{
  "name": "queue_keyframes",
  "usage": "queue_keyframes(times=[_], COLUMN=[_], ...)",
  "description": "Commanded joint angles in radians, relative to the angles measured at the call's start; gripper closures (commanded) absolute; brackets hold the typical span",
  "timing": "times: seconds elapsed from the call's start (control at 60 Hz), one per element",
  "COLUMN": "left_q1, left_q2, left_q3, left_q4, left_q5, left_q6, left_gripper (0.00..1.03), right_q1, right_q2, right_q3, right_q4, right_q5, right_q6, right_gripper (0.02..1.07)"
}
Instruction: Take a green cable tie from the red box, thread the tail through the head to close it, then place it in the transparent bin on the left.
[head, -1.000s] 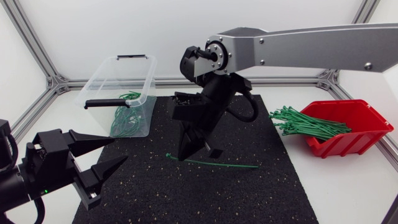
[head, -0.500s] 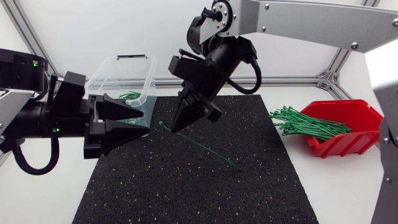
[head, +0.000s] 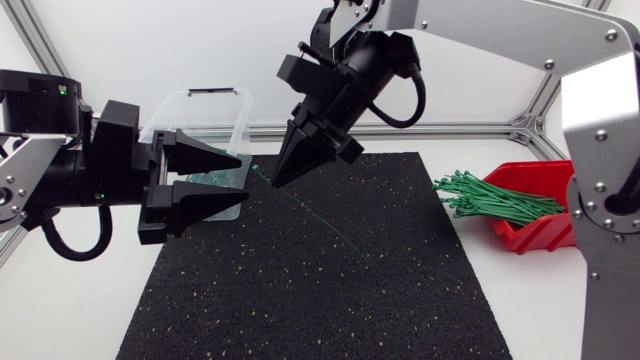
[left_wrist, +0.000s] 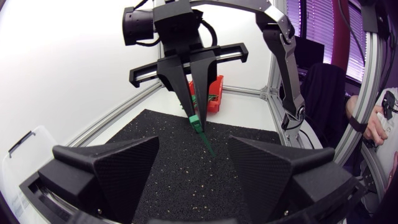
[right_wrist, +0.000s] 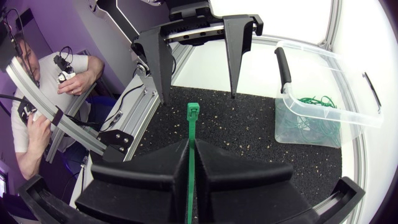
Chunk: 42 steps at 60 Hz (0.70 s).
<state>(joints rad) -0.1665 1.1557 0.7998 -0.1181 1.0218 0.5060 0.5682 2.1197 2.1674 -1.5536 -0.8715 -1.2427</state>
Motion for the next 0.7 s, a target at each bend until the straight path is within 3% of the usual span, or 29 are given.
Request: queue_keyframes(times=[0.0, 0.483, 0.683], left_q1=[0.001, -0.039, -0.028], left_q2=[0.029, 0.131, 0.133], left_q3=[-0.017, 0.059, 0.049], left_q4=[0.029, 0.051, 0.084], left_q5=[0.034, 0.100, 0.124], left_q6=[0.022, 0.000, -0.006], left_gripper=[0.26, 0.27, 0.43], right_q1=[-0.001, -0.001, 0.004], right_q2=[0.029, 0.071, 0.097], right_q3=[0.023, 0.066, 0.100], right_q4=[-0.030, -0.068, -0.083], right_q5=[-0.017, -0.050, -0.060], right_q6=[-0.038, -0.073, -0.078], right_gripper=[1.01, 1.01, 1.01])
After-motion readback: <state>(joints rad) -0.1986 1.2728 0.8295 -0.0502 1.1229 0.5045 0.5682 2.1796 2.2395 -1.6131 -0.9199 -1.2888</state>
